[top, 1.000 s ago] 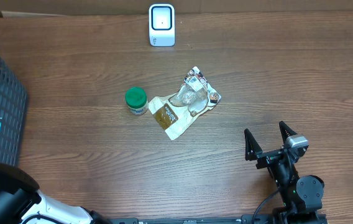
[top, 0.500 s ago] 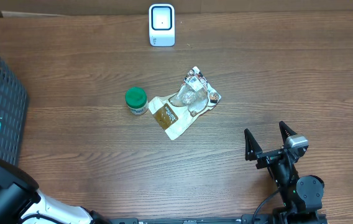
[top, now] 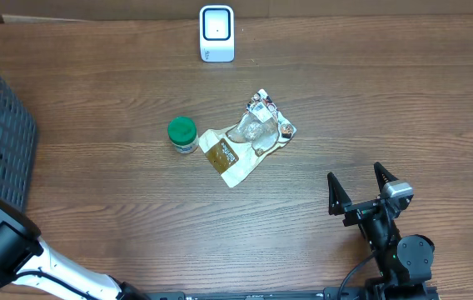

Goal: Scan the item barcode
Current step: 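Grasp the pale green wipes pack in the basket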

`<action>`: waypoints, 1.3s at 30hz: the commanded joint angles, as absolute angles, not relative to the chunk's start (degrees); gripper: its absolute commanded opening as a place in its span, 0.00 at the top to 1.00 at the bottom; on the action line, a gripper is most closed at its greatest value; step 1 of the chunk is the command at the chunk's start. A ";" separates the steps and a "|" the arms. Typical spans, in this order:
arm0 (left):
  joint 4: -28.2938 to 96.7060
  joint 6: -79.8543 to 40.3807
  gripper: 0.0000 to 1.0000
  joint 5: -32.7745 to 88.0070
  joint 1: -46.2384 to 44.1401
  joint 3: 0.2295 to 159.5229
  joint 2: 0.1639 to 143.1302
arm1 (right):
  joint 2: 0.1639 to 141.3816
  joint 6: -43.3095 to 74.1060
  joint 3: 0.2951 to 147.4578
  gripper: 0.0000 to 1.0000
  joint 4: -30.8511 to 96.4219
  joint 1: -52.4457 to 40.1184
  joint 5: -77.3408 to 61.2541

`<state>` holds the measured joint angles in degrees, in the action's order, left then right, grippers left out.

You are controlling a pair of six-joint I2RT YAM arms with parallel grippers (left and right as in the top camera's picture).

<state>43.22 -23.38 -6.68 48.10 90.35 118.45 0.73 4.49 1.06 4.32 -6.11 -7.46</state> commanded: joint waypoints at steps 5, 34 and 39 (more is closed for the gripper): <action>39.81 -21.85 0.36 -8.99 47.55 90.08 122.23 | 0.16 4.69 0.47 0.00 4.10 -6.42 -7.16; 50.98 -21.87 0.96 1.83 47.59 97.47 113.95 | 0.16 4.69 0.47 0.00 4.12 -6.42 -7.16; 51.90 -22.70 0.96 4.82 47.59 99.70 105.34 | 0.16 4.69 0.47 0.00 4.10 -6.42 -7.16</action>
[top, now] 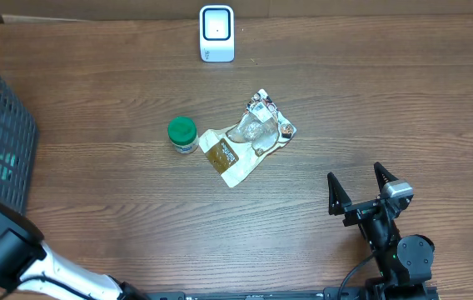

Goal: Scan the item barcode
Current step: 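Grasp the pale green wipes pack in the basket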

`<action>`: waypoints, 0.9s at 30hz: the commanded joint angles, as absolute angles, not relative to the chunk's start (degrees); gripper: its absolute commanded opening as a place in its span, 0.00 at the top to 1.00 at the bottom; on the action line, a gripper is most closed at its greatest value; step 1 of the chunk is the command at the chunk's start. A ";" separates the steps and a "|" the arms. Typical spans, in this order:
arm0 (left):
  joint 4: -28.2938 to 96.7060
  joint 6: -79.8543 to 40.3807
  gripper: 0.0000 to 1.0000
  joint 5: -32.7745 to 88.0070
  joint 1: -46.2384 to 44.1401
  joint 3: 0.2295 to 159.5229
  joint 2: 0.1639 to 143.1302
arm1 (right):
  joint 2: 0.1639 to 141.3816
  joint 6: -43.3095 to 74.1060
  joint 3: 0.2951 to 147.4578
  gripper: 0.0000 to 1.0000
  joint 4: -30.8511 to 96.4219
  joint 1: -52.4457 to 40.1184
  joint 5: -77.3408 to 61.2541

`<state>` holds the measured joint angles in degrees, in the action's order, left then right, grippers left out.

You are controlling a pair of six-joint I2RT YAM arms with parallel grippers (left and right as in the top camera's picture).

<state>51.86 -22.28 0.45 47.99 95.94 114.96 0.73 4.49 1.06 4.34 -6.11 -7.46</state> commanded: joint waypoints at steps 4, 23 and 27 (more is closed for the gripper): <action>51.81 -25.74 0.96 5.08 47.59 99.70 97.32 | 0.16 4.69 0.47 0.00 4.10 -6.42 -7.16; 56.97 -26.94 0.25 4.93 47.55 98.39 101.93 | 0.16 4.69 0.47 0.00 4.10 -6.42 -7.16; 57.19 -26.15 0.41 4.34 47.53 98.39 107.33 | 0.16 4.69 0.47 0.00 4.12 -6.42 -7.16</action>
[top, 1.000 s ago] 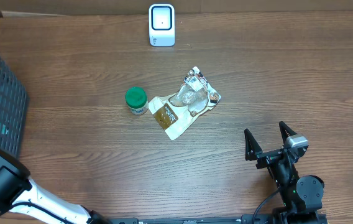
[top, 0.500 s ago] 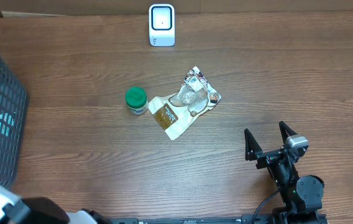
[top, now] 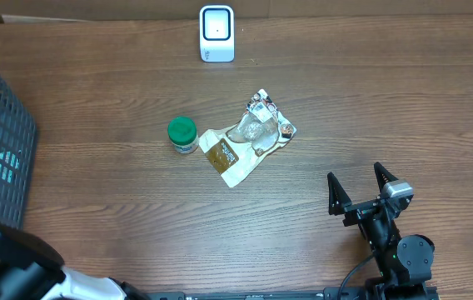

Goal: Scan the item barcode
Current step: 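Grasp the pale green wipes pack in the basket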

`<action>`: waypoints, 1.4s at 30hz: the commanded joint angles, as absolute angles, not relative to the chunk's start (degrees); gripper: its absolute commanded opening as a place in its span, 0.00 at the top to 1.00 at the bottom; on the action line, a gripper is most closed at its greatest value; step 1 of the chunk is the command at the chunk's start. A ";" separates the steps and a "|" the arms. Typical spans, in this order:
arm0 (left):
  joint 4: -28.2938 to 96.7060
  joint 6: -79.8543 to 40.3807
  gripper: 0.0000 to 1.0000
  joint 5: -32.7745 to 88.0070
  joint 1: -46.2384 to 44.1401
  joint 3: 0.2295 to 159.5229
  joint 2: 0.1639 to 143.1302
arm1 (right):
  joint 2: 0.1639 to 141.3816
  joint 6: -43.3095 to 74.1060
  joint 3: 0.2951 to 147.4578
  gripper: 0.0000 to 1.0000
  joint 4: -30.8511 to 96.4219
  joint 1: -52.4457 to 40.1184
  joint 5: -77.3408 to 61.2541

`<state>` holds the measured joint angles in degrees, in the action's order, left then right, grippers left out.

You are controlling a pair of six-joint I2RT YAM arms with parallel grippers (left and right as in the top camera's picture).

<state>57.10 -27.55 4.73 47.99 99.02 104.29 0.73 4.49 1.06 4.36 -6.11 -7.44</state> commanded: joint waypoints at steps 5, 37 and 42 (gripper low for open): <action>56.73 -27.51 0.41 1.61 47.55 98.39 113.34 | 0.16 4.69 0.47 0.00 4.10 -6.42 -7.16; 52.27 -28.67 0.47 -3.03 47.20 98.32 125.34 | 0.16 4.69 0.47 0.00 4.10 -6.42 -7.16; 52.18 -25.63 0.50 1.13 47.20 98.13 125.34 | 0.16 4.69 0.47 0.00 4.10 -6.42 -7.16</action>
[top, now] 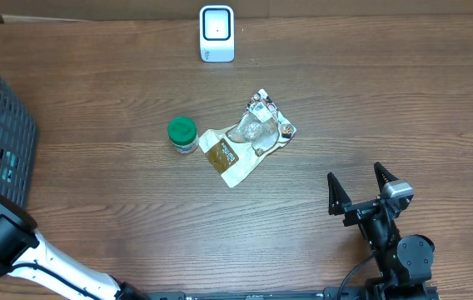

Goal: Scan the item barcode
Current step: 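Grasp the pale green wipes pack in the basket, then lift the wipes pack out and carry it beside the jar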

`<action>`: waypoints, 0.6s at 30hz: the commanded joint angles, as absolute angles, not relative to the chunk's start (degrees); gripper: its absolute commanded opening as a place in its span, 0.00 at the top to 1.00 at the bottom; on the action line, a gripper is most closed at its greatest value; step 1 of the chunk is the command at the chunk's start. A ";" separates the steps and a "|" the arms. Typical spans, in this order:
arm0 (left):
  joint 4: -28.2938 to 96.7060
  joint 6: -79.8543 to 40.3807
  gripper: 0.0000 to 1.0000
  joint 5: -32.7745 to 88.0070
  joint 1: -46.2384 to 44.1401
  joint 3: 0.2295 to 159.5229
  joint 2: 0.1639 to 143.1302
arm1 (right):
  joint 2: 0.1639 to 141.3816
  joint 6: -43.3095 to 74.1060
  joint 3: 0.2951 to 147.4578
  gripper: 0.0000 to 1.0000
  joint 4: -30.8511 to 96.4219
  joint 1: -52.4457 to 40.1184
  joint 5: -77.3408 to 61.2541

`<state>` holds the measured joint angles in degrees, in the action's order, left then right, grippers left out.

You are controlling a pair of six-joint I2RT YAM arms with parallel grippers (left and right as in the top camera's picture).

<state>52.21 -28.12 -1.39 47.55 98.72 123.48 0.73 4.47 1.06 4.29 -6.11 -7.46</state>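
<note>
The white barcode scanner (216, 33) stands at the back of the table, its dark window facing up. A small jar with a green lid (182, 134) sits mid-table. Touching it on the right lies a crumpled clear snack bag (246, 138). My right gripper (360, 188) rests open near the front right, nothing between its fingers, well clear of the bag. Only a dark segment of my left arm shows at the lower left. Its fingers are out of view past the frame edge.
A black mesh basket fills the left edge, with a bit of something teal (7, 172) showing through its wall. The wooden table (370, 92) runs to a back edge just behind the scanner.
My left arm segment at the lower left has shifted up and left toward the basket. Less teal shows through the basket mesh. Jar, bag, scanner and right gripper have not moved.
Throughout, the jar, bag and scanner lay where they are and my right gripper stood open at the front right. Only my left arm changed place beside the basket, lowest 1.4 s ago. The teal patch behind the mesh appeared 2.3 s ago and has shrunk since.
</note>
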 commanded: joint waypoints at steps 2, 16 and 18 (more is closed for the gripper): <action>51.96 -24.18 0.51 0.91 47.20 97.36 125.36 | 0.16 4.69 0.47 0.00 4.10 -6.42 -7.16; 47.64 -22.48 0.96 -0.08 47.20 90.76 125.29 | 0.16 4.69 0.47 0.00 4.10 -6.42 -7.16; 48.75 -22.46 0.96 0.73 47.22 91.42 124.84 | 0.16 4.69 0.47 0.00 4.12 -6.42 -7.16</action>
